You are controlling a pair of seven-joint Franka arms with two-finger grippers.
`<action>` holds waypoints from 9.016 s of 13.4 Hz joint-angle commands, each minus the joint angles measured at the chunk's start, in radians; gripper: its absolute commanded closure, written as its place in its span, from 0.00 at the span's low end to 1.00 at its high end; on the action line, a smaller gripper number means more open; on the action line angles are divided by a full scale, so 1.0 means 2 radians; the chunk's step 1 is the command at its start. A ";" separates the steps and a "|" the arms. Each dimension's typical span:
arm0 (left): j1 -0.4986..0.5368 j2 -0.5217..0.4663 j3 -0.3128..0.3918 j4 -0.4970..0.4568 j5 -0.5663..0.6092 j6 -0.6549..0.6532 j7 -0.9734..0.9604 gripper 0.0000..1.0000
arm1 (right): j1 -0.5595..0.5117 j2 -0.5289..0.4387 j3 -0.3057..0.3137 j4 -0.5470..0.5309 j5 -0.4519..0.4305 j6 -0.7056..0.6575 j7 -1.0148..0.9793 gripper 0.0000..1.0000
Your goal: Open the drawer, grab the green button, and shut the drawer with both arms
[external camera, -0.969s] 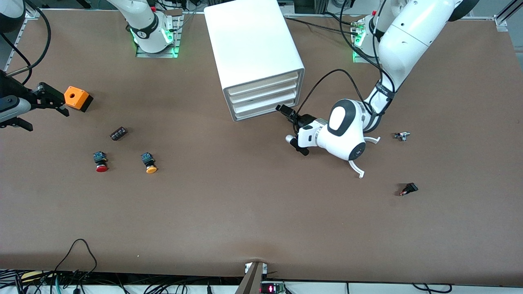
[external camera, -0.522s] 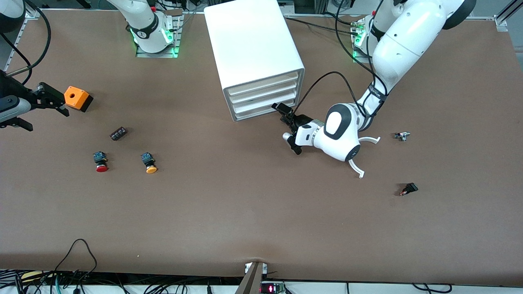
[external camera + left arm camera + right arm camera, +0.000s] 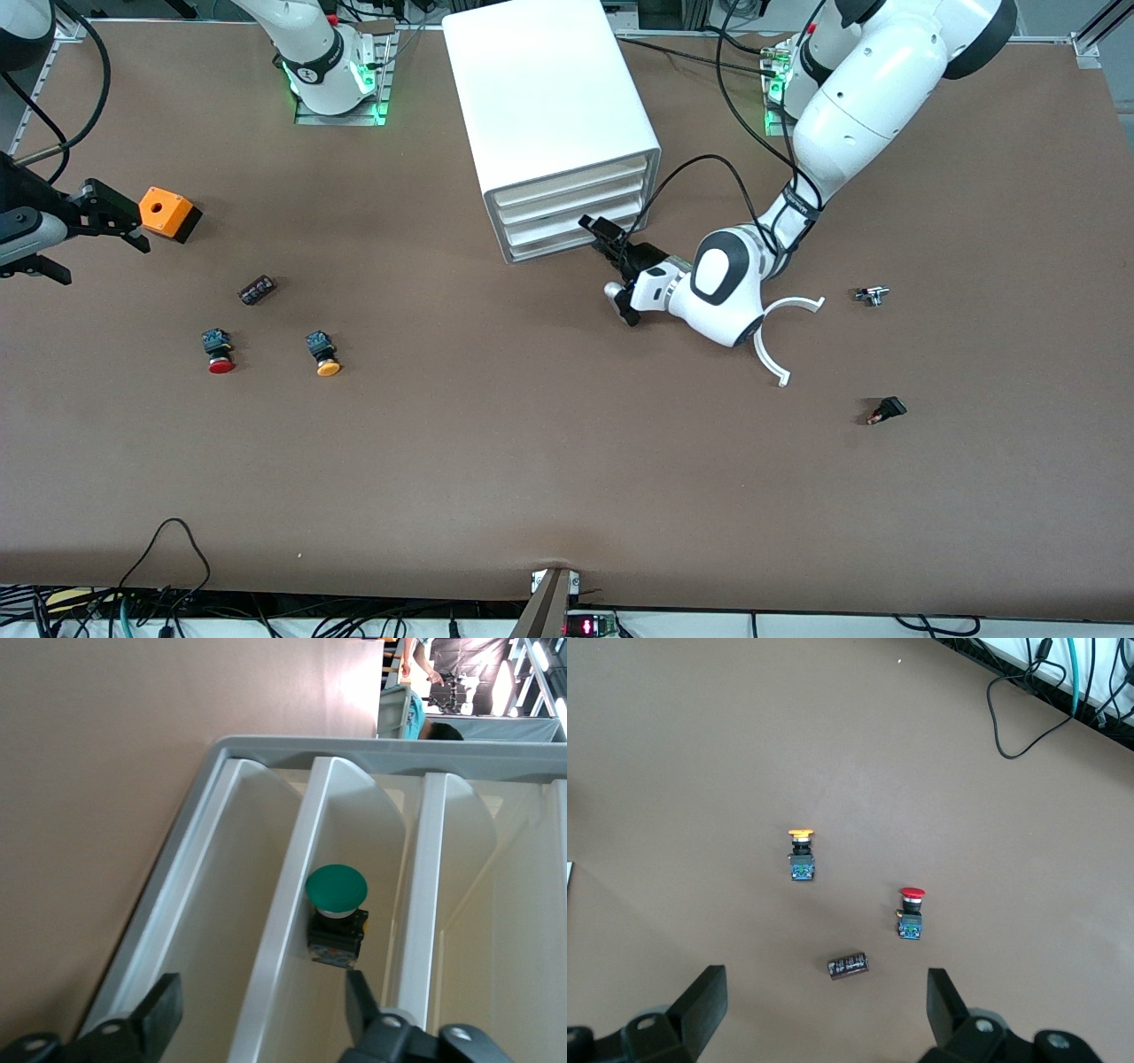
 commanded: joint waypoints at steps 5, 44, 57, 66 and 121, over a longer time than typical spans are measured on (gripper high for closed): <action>-0.023 0.006 0.002 -0.016 -0.053 -0.004 0.052 0.50 | 0.004 0.003 -0.002 0.010 -0.002 -0.003 0.005 0.00; 0.019 -0.002 0.024 -0.011 -0.181 0.218 0.040 0.01 | 0.026 0.057 -0.001 0.022 0.005 -0.040 -0.011 0.00; 0.157 -0.179 0.029 -0.087 0.182 0.109 -0.063 0.00 | 0.168 0.087 -0.001 0.031 0.048 -0.031 0.174 0.00; 0.231 -0.312 0.030 -0.056 0.450 -0.031 -0.163 0.00 | 0.320 0.187 -0.001 0.046 0.047 0.118 0.452 0.00; -0.109 -0.131 0.113 0.077 0.473 0.131 -0.830 0.00 | 0.163 0.052 -0.123 -0.330 0.031 0.274 0.032 1.00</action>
